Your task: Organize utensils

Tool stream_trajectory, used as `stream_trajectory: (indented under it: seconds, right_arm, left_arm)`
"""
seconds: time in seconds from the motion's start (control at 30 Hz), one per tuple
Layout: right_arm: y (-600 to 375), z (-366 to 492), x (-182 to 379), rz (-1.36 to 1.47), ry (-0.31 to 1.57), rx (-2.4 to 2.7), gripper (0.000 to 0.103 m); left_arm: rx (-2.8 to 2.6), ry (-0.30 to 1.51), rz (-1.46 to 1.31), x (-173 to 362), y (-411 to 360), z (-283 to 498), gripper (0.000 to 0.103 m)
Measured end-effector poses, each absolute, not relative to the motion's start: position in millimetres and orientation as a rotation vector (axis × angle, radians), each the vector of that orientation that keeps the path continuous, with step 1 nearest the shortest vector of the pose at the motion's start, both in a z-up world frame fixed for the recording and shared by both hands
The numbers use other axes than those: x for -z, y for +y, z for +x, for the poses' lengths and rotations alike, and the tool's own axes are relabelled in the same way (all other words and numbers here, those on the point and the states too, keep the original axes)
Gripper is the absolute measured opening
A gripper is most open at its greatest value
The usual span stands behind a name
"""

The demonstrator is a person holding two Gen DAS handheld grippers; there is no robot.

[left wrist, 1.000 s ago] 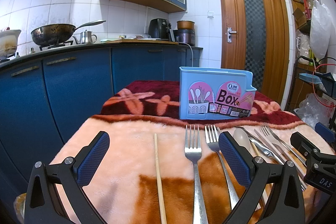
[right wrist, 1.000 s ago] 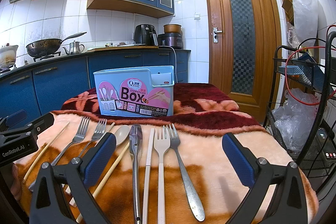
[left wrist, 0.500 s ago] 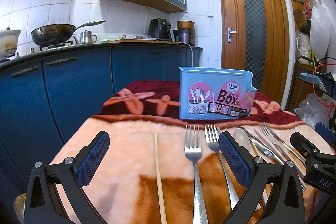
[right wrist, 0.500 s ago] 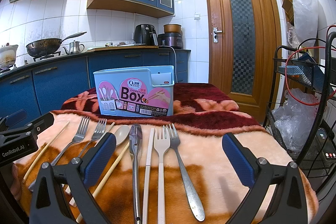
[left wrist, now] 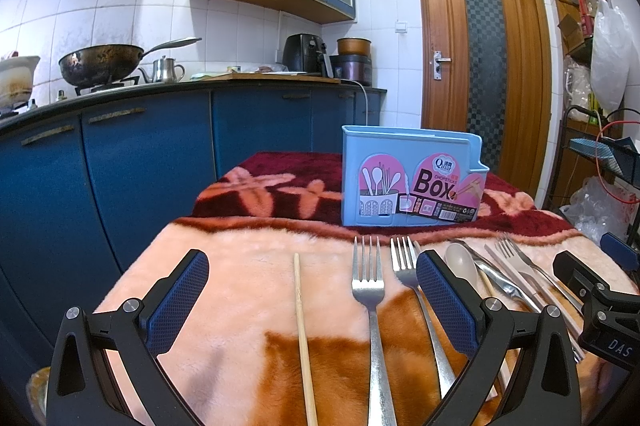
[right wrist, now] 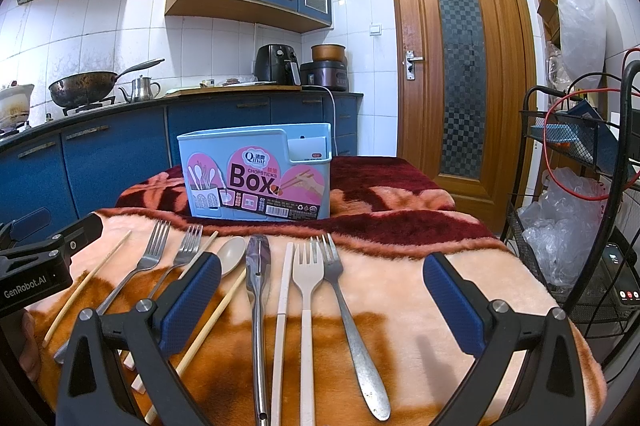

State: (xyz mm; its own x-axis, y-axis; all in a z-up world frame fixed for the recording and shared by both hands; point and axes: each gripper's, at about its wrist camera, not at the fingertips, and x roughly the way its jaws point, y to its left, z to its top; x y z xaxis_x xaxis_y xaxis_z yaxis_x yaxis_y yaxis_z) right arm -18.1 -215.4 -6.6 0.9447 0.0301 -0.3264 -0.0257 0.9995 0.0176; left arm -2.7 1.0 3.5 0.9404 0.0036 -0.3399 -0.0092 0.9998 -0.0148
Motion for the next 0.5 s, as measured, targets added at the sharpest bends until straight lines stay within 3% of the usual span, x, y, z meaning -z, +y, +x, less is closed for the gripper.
stream_trajectory:
  seconds: [0.5]
  right_arm:
    - [-218, -2, -4, -0.059, 0.523, -0.051, 0.103]
  left_arm:
    - [0.067, 0.468, 0.025, -15, 12, 18, 0.103]
